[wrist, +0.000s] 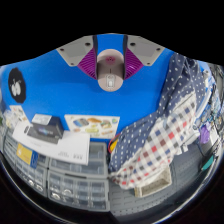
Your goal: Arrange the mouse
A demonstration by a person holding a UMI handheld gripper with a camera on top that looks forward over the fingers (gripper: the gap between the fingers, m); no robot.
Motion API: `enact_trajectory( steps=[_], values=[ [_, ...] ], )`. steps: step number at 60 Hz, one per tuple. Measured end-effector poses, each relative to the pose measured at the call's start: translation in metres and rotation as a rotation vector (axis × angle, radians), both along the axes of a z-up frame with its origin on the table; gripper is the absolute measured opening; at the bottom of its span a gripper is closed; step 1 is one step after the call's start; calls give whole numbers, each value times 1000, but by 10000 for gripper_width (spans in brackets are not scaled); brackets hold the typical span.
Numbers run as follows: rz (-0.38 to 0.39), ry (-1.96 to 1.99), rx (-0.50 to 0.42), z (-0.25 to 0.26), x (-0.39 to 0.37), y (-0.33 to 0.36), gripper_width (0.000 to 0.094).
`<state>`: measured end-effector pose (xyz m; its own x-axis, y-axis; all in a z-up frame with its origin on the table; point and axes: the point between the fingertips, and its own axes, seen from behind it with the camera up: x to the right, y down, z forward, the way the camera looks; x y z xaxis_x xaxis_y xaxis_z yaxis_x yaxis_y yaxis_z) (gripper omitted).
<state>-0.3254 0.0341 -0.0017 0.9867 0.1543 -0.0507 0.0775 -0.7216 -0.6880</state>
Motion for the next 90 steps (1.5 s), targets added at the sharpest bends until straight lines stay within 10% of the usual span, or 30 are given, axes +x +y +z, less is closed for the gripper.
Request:
enact_trajectory(
  steps=[27, 62, 86, 90],
  values=[
    [-22, -85, 426, 261, 287, 54, 342],
    [-76, -80, -31, -9, 445, 32, 345],
    [-117, -54, 11, -11, 445, 34, 475],
    [-141, -89, -13, -10, 452, 32, 653]
  ],
)
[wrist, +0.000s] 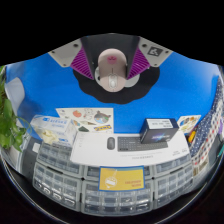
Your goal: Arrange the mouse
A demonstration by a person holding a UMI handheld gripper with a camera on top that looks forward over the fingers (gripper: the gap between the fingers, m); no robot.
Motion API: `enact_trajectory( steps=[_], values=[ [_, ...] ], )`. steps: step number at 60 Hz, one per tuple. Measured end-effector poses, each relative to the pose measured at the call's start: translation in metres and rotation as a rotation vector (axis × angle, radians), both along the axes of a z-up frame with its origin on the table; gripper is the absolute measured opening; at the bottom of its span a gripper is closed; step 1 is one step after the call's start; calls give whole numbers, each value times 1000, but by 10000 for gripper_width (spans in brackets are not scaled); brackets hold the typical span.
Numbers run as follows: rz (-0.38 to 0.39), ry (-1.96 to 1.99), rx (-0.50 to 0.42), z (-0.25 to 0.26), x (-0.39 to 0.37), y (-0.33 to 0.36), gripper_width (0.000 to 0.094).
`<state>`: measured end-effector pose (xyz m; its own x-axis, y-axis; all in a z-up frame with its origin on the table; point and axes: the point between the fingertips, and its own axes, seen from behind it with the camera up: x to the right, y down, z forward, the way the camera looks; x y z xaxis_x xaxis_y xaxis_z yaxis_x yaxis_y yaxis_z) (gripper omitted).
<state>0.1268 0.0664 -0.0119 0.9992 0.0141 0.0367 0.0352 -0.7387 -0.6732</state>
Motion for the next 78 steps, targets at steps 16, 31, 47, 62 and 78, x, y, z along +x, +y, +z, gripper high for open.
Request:
enact_trajectory(
  steps=[16, 31, 47, 62, 78],
  values=[
    [-25, -36, 23, 73, -22, -19, 849],
    [-72, 6, 176, 182, -92, -79, 857],
    [-61, 28, 269, 226, -153, -159, 851],
    [-25, 9, 266, 221, -181, -206, 851],
    [-1, 23, 297, 226, -198, -224, 851]
  ],
)
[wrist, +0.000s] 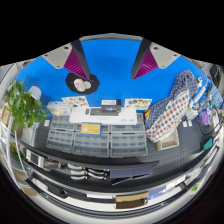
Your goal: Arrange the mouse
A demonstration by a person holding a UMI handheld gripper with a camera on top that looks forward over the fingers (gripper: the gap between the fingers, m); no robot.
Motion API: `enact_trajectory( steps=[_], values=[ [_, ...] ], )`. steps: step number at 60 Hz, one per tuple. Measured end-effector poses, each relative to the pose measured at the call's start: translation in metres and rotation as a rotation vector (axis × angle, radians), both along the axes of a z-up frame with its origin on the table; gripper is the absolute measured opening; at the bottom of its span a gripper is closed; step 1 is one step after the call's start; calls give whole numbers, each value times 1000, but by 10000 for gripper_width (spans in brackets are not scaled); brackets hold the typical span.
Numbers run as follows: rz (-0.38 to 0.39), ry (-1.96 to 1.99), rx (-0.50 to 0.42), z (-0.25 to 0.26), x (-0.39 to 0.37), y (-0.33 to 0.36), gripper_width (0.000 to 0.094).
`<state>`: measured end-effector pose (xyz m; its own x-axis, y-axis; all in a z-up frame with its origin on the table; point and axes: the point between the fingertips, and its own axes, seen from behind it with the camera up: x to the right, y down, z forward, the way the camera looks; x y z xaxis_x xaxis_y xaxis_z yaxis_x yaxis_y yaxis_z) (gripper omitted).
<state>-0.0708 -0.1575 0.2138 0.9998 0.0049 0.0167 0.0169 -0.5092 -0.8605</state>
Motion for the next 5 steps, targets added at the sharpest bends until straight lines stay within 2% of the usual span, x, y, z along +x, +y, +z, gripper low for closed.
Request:
enact_trajectory(
  steps=[5],
  values=[
    [0, 1, 0, -2, 0, -4, 851]
  ],
)
